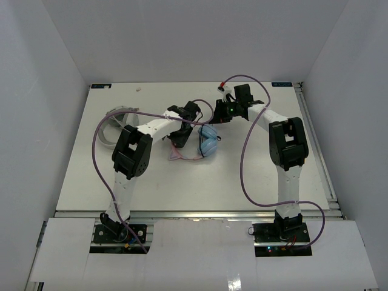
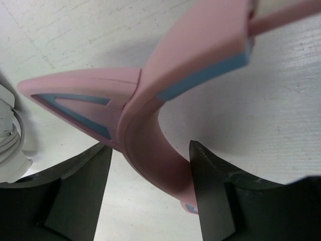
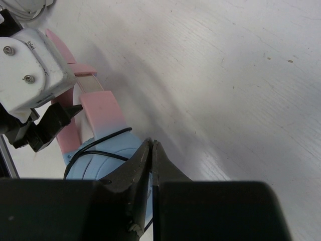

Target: Wrap the headphones

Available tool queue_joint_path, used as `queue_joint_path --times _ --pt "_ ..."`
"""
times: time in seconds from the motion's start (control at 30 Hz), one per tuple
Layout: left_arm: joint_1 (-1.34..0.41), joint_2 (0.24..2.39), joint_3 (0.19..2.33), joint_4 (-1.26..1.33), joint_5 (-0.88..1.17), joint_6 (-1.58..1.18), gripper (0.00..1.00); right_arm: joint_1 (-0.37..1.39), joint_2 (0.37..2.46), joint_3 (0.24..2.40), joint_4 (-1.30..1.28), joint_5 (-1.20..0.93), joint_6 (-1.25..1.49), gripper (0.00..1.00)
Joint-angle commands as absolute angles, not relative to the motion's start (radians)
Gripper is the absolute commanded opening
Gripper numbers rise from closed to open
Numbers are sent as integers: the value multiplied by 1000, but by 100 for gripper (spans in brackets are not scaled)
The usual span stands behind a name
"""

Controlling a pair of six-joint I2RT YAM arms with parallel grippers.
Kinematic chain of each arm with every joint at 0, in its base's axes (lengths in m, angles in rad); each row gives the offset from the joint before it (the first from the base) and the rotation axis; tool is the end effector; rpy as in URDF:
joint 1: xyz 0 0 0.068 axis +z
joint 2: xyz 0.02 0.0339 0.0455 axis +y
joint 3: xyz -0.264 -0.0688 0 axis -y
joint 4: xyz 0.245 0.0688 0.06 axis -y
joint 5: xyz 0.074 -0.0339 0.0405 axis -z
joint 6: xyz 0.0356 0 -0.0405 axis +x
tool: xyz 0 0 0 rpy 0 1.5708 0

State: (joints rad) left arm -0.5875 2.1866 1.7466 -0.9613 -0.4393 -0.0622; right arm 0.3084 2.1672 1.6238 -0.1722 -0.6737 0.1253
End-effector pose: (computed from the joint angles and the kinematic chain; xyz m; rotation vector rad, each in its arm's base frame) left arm 0.3726 -0.2300 0.1742 0.6751 2.7155 0.5161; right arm 0.4562 0.1686 0.1898 -0.5658 2.2176 0.9945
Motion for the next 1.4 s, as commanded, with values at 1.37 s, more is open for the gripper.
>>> queue_joint_path --times 1.37 --pt "-579 1671 1451 -493 -179 -352 98 284 2310 1757 -44 -709 77 11"
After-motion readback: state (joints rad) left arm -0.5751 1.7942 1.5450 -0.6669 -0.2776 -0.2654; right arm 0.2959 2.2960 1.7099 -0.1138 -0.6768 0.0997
